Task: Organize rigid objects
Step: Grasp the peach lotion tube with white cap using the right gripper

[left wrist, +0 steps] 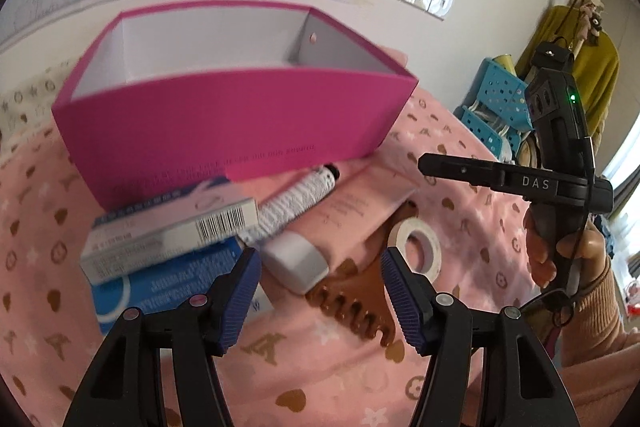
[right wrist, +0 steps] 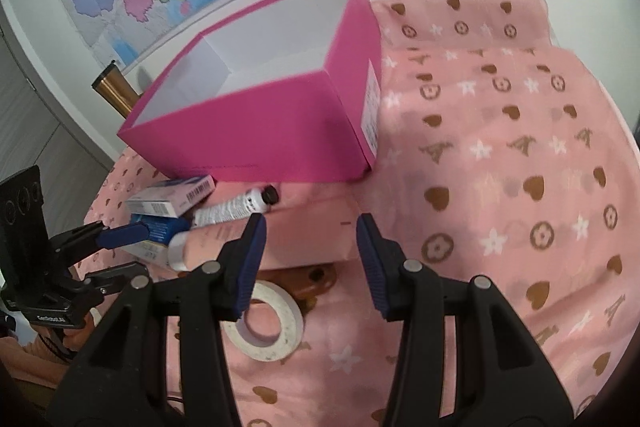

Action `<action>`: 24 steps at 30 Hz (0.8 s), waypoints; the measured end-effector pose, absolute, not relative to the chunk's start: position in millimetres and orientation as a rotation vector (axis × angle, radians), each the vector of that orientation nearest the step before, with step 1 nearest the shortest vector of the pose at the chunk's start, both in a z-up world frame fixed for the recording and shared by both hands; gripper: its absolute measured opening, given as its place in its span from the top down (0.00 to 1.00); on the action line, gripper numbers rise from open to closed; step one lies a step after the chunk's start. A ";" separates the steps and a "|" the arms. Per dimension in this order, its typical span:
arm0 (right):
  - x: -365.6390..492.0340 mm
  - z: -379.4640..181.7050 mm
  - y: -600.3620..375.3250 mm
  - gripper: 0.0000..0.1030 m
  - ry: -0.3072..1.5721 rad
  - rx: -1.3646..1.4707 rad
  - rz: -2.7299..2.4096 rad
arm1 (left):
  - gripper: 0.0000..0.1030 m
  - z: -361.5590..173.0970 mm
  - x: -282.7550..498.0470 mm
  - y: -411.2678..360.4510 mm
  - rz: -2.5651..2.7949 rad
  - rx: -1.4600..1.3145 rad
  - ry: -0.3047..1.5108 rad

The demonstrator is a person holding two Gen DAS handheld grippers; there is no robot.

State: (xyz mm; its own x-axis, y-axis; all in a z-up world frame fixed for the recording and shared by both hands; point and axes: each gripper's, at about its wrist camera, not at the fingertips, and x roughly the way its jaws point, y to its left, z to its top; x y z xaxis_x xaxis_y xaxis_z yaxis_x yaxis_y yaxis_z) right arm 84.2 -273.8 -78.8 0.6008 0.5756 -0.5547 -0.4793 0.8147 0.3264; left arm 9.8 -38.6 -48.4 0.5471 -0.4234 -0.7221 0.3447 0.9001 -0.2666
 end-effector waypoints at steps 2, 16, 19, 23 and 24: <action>85.2 -83.3 -274.4 0.52 0.707 0.156 0.612 | 0.38 -52.5 9.4 -40.4 -0.457 -0.104 0.897; 91.9 -93.4 -277.8 0.52 0.729 0.170 0.590 | 0.38 -61.1 8.5 -43.0 -0.466 -0.136 0.937; 92.0 -93.9 -277.7 0.52 0.729 0.170 0.589 | 0.38 -61.4 10.6 -43.4 -0.459 -0.142 0.949; 98.0 -97.0 -277.0 0.52 0.738 0.174 0.592 | 0.38 -62.1 13.1 -42.9 -0.459 -0.154 0.964; 100.2 -98.6 -276.8 0.52 0.744 0.176 0.595 | 0.38 -62.1 13.4 -43.3 -0.458 -0.154 0.966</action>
State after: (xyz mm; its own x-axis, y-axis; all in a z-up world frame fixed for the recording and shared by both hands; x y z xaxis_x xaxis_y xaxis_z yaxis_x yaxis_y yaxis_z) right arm 100.2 -276.8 -98.6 0.5807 0.5665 -0.5847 -0.4456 0.8222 0.3541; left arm 13.4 -43.3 -62.1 0.4819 -0.4418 -0.7567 0.3065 0.8940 -0.3267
